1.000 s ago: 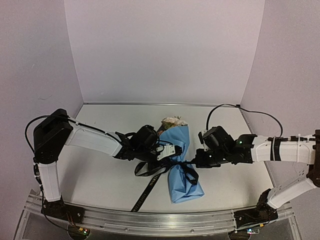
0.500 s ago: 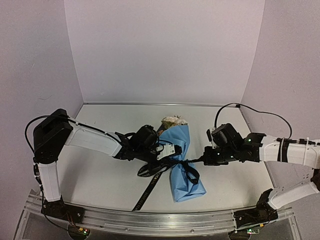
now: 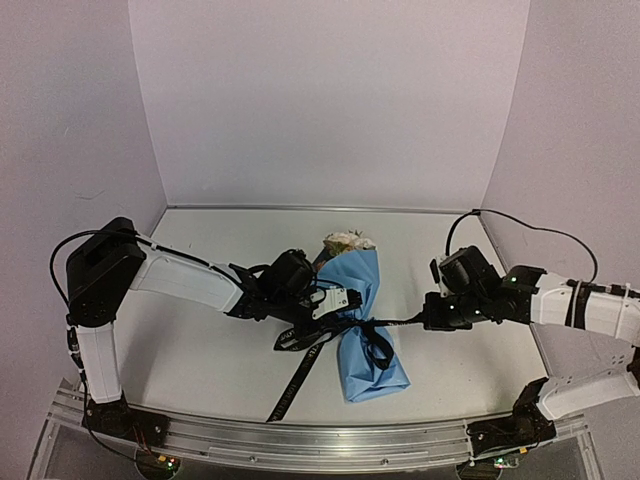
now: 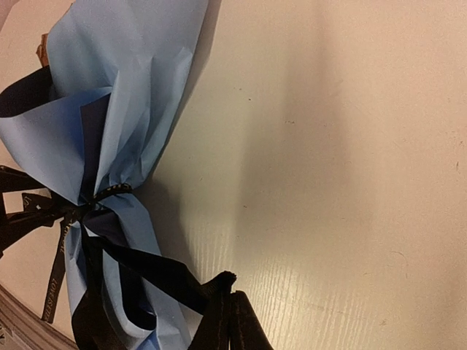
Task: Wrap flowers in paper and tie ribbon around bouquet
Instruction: Adjust the right side of the ribbon on the folded bouquet.
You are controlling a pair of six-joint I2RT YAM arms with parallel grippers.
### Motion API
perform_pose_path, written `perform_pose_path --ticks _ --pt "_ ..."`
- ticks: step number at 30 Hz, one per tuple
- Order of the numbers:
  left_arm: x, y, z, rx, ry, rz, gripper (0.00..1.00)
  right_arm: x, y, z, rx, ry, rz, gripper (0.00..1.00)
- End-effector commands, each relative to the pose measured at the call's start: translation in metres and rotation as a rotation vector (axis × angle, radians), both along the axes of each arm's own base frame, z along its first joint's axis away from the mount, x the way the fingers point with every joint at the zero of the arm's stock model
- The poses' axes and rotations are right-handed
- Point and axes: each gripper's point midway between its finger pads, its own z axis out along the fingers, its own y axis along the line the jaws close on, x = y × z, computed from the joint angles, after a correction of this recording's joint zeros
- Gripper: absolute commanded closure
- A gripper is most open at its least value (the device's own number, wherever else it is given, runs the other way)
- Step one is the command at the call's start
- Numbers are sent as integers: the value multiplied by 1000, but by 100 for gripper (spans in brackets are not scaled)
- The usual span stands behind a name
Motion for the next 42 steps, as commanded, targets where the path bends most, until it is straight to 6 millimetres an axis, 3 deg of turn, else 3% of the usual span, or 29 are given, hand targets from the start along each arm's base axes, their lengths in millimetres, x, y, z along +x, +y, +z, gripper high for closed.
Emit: perform_pose_path --ticks 1,12,18,20,23,26,28,31,37,42 --pt "7 6 14 -15 -23 35 75 2 -18 4 -43 -21 -24 100" --pt "8 7 14 -12 -25 41 75 7 -45 -1 -79 -5 -90 100" --pt "11 6 21 -30 -19 52 73 7 -44 0 -76 16 -89 100" --pt "14 4 27 -45 -14 66 70 6 -39 3 -55 30 -70 100" --pt "19 1 42 -72 7 100 55 0 -27 8 -26 71 -19 99" --pt "19 2 66 -132 35 135 37 -5 -19 15 -32 71 31 79" --pt "18 1 87 -199 56 162 30 -9 -16 20 -48 71 62 71" --pt "16 3 117 -288 96 197 10 -12 -9 27 -50 66 99 60" --pt "18 27 143 -406 238 371 6 -25 20 40 -111 43 239 54" --pt "38 78 128 -429 422 717 11 -34 54 44 -127 38 343 53"
